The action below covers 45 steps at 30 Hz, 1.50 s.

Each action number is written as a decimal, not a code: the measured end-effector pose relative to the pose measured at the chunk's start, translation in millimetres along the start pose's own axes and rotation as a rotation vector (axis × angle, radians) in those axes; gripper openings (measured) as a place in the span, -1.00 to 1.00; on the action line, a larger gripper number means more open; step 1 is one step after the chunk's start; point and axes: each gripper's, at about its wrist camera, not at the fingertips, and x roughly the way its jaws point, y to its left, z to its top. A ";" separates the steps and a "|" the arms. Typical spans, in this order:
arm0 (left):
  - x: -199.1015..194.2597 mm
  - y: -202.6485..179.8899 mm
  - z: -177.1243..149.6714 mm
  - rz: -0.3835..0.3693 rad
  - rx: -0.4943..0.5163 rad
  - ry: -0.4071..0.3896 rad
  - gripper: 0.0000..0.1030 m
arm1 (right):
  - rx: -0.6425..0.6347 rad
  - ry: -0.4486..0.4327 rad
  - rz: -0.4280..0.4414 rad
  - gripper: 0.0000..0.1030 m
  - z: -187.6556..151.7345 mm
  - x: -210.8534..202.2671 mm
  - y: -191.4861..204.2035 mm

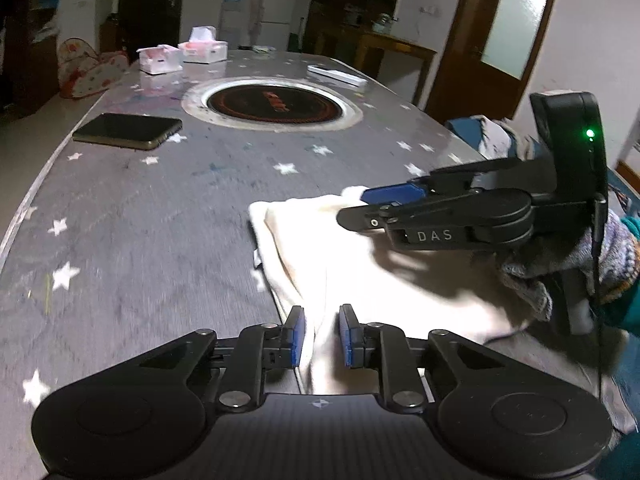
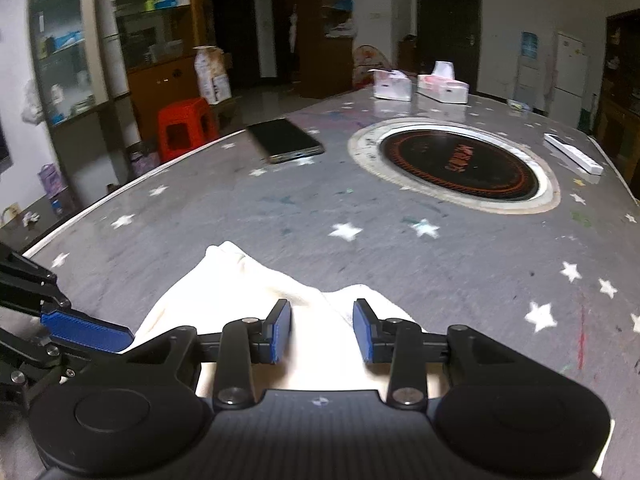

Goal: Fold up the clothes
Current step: 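Smooth the folded shirt flat with both grippers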

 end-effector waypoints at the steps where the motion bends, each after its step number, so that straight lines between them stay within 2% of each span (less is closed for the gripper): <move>1: -4.2 -0.4 -1.7 0.004 0.003 0.003 -0.58 | 0.004 0.000 0.011 -0.33 -1.7 -4.0 2.3; 5: -20.0 -1.8 2.4 0.045 0.003 -0.030 -0.57 | 0.052 -0.024 0.048 -0.34 -5.0 -27.4 3.3; 7: -24.2 -5.3 7.7 0.035 0.003 -0.063 -0.57 | 0.065 -0.042 0.055 -0.34 -8.9 -45.9 1.7; 12: -7.2 -18.3 23.5 -0.011 0.016 -0.101 -0.57 | 0.094 -0.032 -0.033 -0.34 -30.5 -76.0 -17.7; 14: 4.0 -22.8 28.3 -0.013 0.027 -0.099 -0.57 | 0.127 -0.016 -0.082 -0.34 -41.1 -81.2 -30.4; 17: 22.3 -23.5 30.2 0.025 0.051 -0.080 -0.59 | 0.171 -0.008 -0.153 -0.38 -55.0 -83.8 -51.3; 18: 27.4 -21.1 29.7 0.042 0.050 -0.066 -0.59 | 0.182 -0.011 -0.161 -0.57 -58.4 -84.5 -56.9; 19: 32.5 -18.8 29.2 0.058 0.049 -0.053 -0.58 | 0.191 -0.014 -0.162 -0.63 -60.1 -85.7 -61.7; 26: 35.0 -9.4 29.6 0.064 0.035 -0.048 -0.55 | 0.196 -0.056 -0.183 -0.63 -53.5 -101.0 -74.5; 31: 32.3 -16.1 36.1 0.063 0.045 -0.056 -0.56 | 0.188 -0.009 -0.212 -0.62 -56.8 -87.9 -79.9; 36: 36.9 -33.3 49.8 0.004 0.076 -0.079 -0.59 | 0.156 -0.067 -0.166 -0.62 -40.4 -88.8 -66.2; 39: 50.9 -46.9 57.9 -0.023 0.100 -0.072 -0.59 | 0.132 -0.047 -0.122 -0.62 -33.4 -73.2 -58.8; 42: 67.9 -52.3 62.4 -0.014 0.111 -0.055 -0.59 | 0.114 -0.015 -0.116 -0.63 -31.9 -56.4 -57.4; 45: 79.9 -47.1 62.3 -0.002 0.095 -0.035 -0.59 | 0.107 -0.021 -0.109 -0.62 -29.0 -62.8 -56.9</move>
